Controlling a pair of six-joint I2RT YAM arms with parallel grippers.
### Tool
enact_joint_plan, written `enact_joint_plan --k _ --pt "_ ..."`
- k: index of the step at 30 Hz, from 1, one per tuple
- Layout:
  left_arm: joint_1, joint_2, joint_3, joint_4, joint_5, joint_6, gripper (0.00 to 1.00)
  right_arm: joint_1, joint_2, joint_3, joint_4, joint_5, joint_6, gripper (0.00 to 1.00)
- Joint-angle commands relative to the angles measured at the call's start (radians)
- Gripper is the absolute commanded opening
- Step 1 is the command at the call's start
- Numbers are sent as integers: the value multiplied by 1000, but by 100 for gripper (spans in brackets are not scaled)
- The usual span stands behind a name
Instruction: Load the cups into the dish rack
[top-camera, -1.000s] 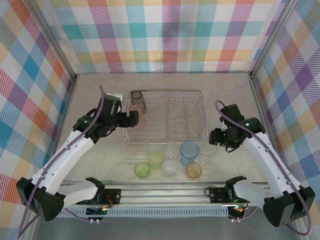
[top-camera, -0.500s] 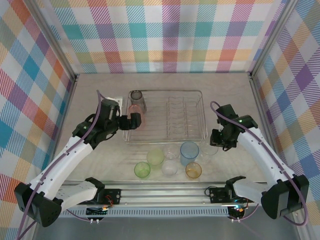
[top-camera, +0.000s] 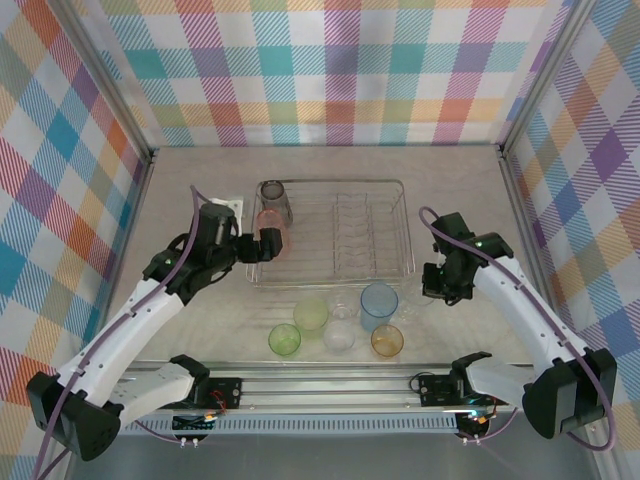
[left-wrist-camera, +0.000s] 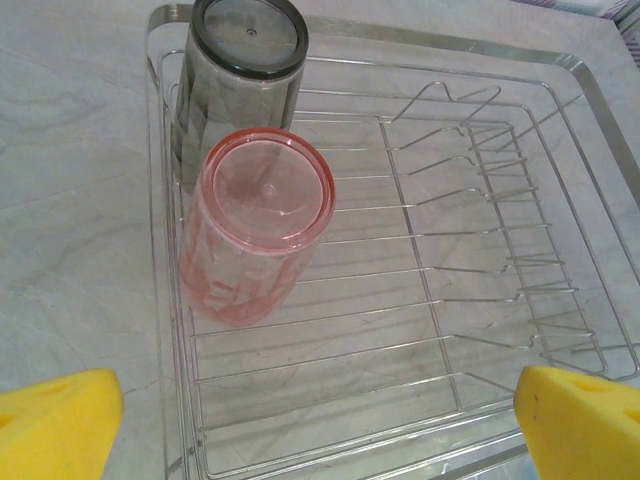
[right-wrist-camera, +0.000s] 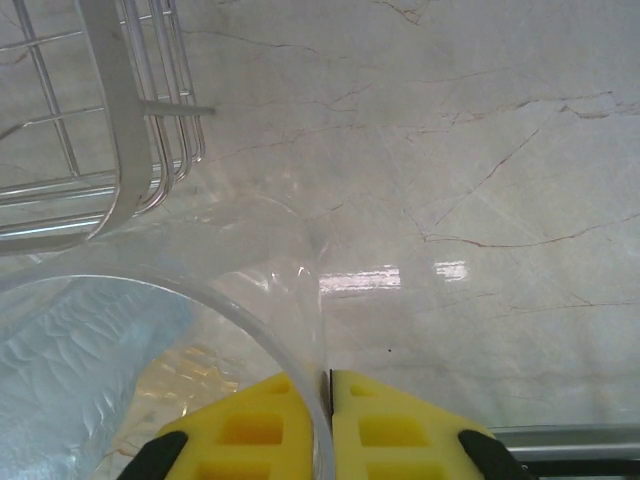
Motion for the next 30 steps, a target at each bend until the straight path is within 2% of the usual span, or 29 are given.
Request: enact_joint_plan --k 1,5,9,16,20,24,26,30 --pt "5 -39 -21 43 13 -15 100 3 -26 10 -41 -1 9 7" --pt "5 -72 -32 57 26 -19 100 3 -48 56 -103 6 -1 0" --pt "6 -96 -30 65 63 -21 100 2 -80 136 -189 24 -15 0" --pt "5 -139 -39 144 225 -30 100 1 -140 355 -305 -5 -50 0" --pt "5 -199 -67 250 359 -38 100 1 -150 499 -266 -232 -102 0" --pt "5 -241 -73 349 439 -56 100 -1 -109 622 -221 -331 -130 0" --pt "5 -235 -74 385 495 -73 100 -2 -88 649 -174 -369 -134 0" --pt "3 -201 -95 507 614 -130 100 -14 -61 613 40 -605 -109 0"
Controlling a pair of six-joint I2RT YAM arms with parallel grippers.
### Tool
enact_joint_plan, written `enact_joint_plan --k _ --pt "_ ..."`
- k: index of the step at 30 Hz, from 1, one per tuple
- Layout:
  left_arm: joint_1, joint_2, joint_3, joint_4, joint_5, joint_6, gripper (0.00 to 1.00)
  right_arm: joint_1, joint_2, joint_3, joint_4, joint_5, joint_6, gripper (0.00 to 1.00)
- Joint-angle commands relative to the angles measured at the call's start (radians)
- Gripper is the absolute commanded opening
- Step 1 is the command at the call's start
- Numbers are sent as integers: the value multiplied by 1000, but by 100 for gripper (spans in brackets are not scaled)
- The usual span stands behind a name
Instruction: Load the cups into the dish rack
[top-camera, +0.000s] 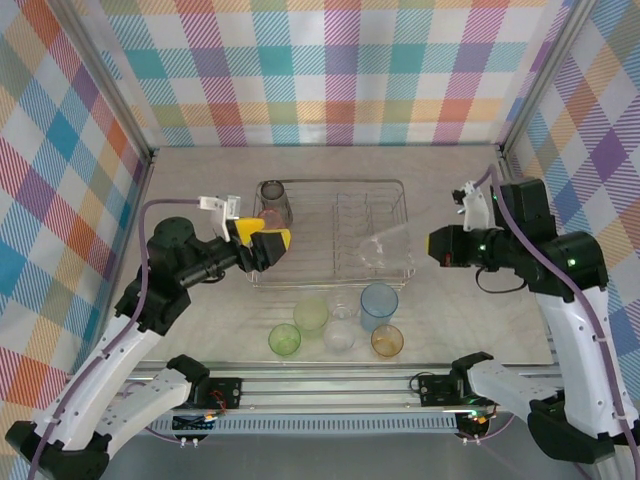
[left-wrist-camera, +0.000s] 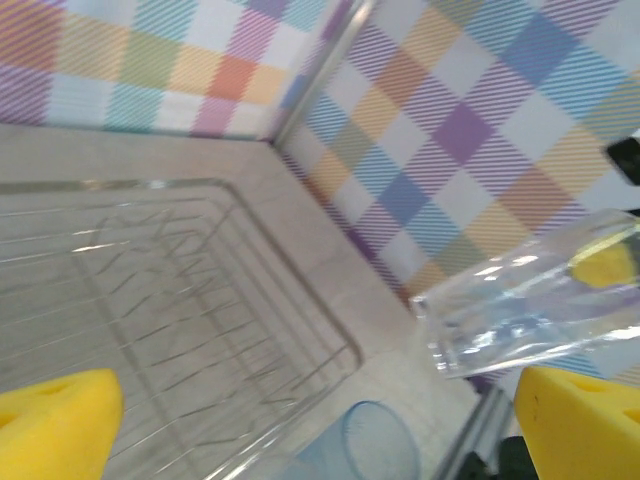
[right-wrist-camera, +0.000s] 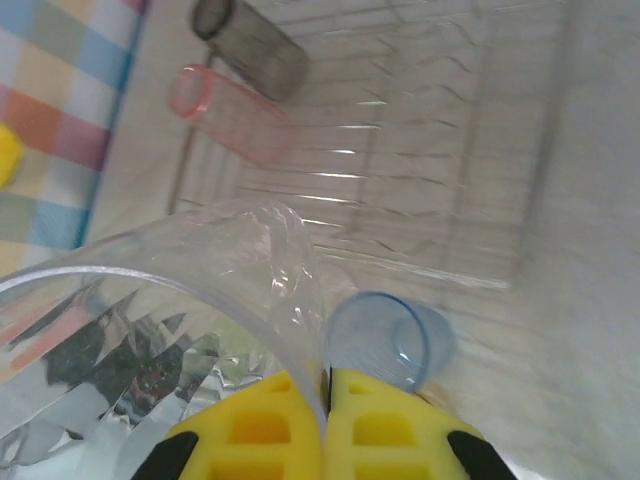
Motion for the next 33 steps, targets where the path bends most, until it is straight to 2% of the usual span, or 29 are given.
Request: enact_joint_plan --k 1,3,6,12,22,33 --pt "2 26 -33 183 153 -69 100 -13 30 -38 241 -276 20 0" --pt "-1 46 -51 265 194 -108 100 -23 41 -99 401 -425 89 0" --pt "-2 73 -69 357 242 -150 100 -25 59 -201 650 -584 231 0" --pt "-13 99 -73 421 293 -170 100 -23 98 -311 917 -702 389 0" --pt "-33 159 -71 535 314 -235 100 2 137 -362 1054 -792 442 0" --pt "-75 176 -75 613 325 -243 97 43 211 -355 1034 -819 409 0"
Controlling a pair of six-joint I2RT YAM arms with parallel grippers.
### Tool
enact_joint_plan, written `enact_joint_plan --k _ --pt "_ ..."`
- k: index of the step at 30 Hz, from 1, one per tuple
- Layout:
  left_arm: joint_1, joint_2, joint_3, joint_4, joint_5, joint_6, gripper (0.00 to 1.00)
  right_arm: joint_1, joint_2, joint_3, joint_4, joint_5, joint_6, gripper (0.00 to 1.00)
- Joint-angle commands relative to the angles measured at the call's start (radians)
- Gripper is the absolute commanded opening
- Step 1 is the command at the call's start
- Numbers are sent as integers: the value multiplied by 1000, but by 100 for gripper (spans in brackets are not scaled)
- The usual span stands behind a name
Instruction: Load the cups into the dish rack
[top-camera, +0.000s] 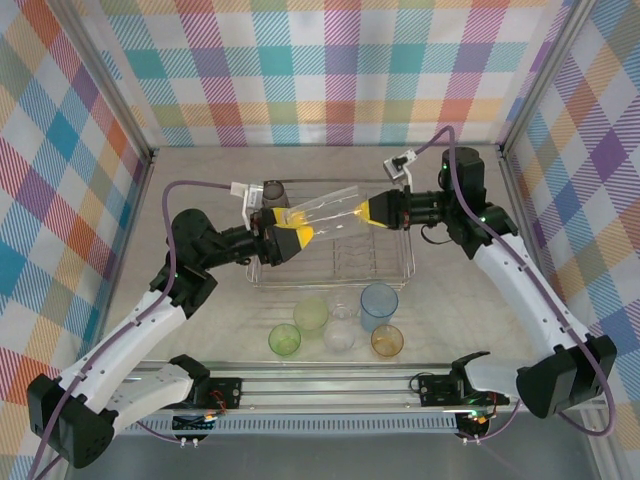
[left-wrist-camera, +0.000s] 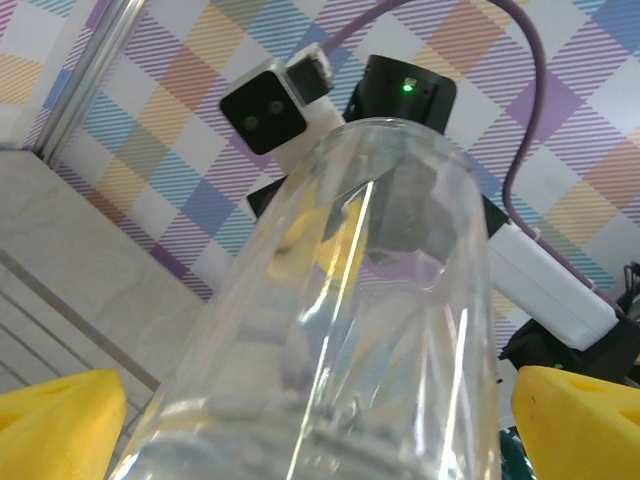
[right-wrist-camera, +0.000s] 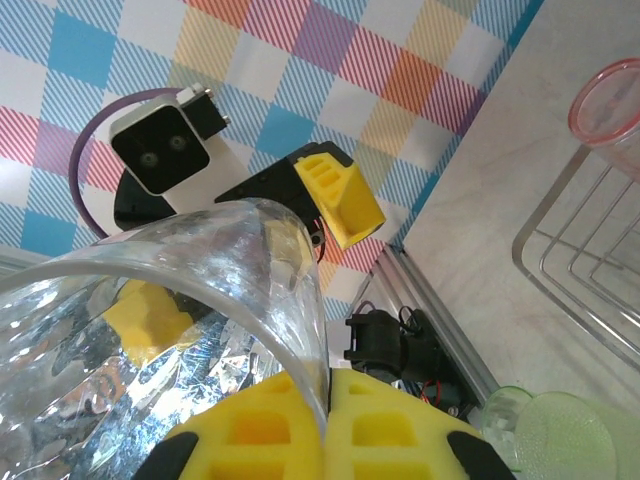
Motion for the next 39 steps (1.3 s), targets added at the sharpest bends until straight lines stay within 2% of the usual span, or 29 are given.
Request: enact_joint_plan --k 1,10,18,20,21,24,26,29,31,32,36,39 --pt "-19 5 -6 74 21 -2 96 12 12 7 37 -45 -10 0" --pt "-39 19 2 50 39 -5 81 12 41 20 31 -33 -12 0" --pt "-40 39 23 -13 9 -31 44 12 62 26 -21 -34 -38 0" --pt "-40 44 25 -18 8 -38 40 12 63 25 -31 -30 -45 12" --pt "-42 44 24 -19 2 -38 35 12 63 27 -35 -30 -50 27" --pt "-42 35 17 -34 -25 -35 25 12 57 41 -92 -5 -95 59" --pt "-42 18 16 -59 -53 -23 18 11 53 63 -179 29 -162 72" --pt "-42 -26 22 -161 -143 19 11 2 32 84 -319 159 -255 84" --pt "-42 -62 33 -284 -250 55 9 -1 15 101 -449 341 -314 97" --pt "-42 -77 52 -373 -318 73 9 0 4 106 -509 450 -343 99" --pt "-41 -53 186 -812 -559 124 13 -2 -57 68 -656 873 -390 99" --pt "-42 56 336 -1135 -663 157 13 -3 -114 14 -691 1074 -391 99"
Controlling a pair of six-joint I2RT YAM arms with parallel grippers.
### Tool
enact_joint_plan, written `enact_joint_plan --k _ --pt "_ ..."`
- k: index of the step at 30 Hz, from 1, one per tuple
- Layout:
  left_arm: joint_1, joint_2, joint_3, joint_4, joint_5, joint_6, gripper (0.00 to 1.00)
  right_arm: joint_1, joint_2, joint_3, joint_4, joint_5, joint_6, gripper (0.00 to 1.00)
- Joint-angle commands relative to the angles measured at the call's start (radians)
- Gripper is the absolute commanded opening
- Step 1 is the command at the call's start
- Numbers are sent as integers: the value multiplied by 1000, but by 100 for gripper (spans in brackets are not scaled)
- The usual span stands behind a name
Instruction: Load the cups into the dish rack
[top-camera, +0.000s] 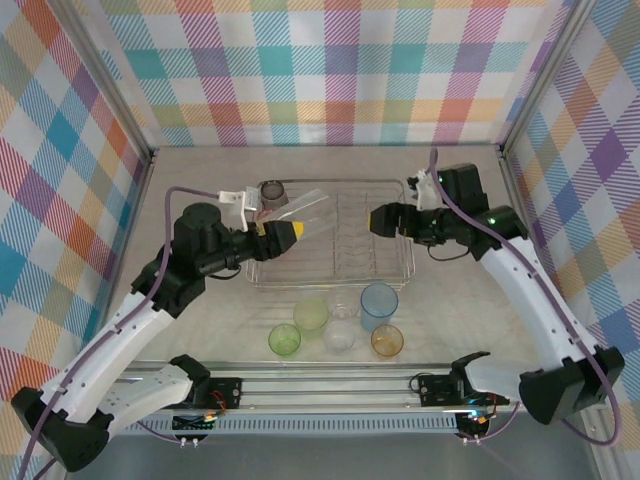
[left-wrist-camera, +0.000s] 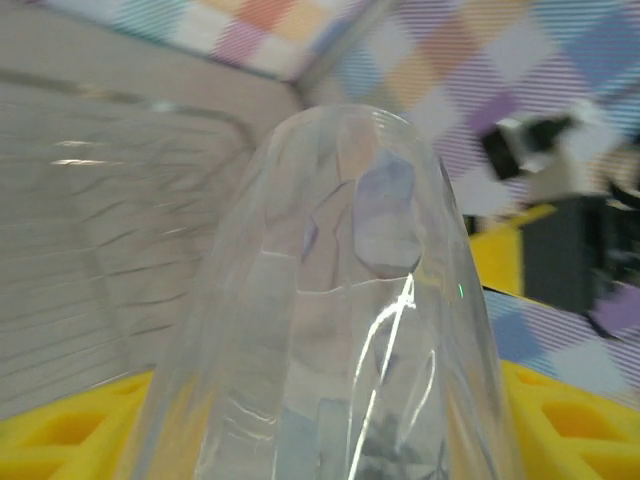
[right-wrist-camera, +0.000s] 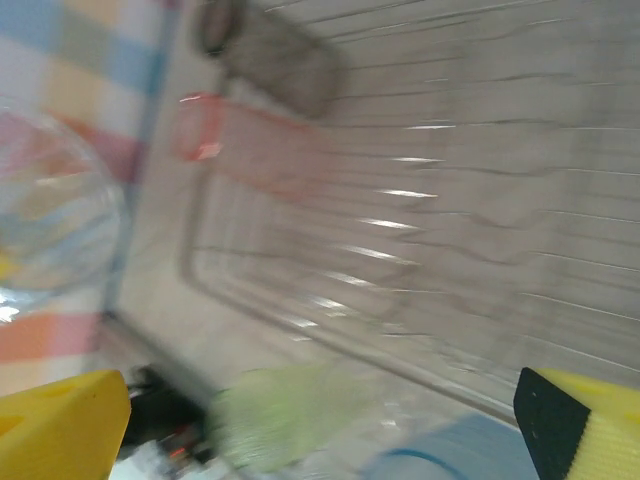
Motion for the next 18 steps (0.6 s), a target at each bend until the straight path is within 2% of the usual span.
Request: enact_joint_plan --k 1,3,7,13,18 --pt "-6 105 160 -470 -222 65 12 -2 -73 -53 -125 360 -58 99" --pt "-6 180 236 -583 -242 71 8 -2 -120 -96 -102 394 -57 99" --pt "-9 262 314 -640 -218 76 0 -2 -168 -140 -74 404 -54 99" --pt "-56 364 417 -749 -296 95 0 -1 -151 -149 -86 408 -65 99" --pt "-94 438 437 -800 -373 95 0 -2 -128 -158 -79 405 -64 99"
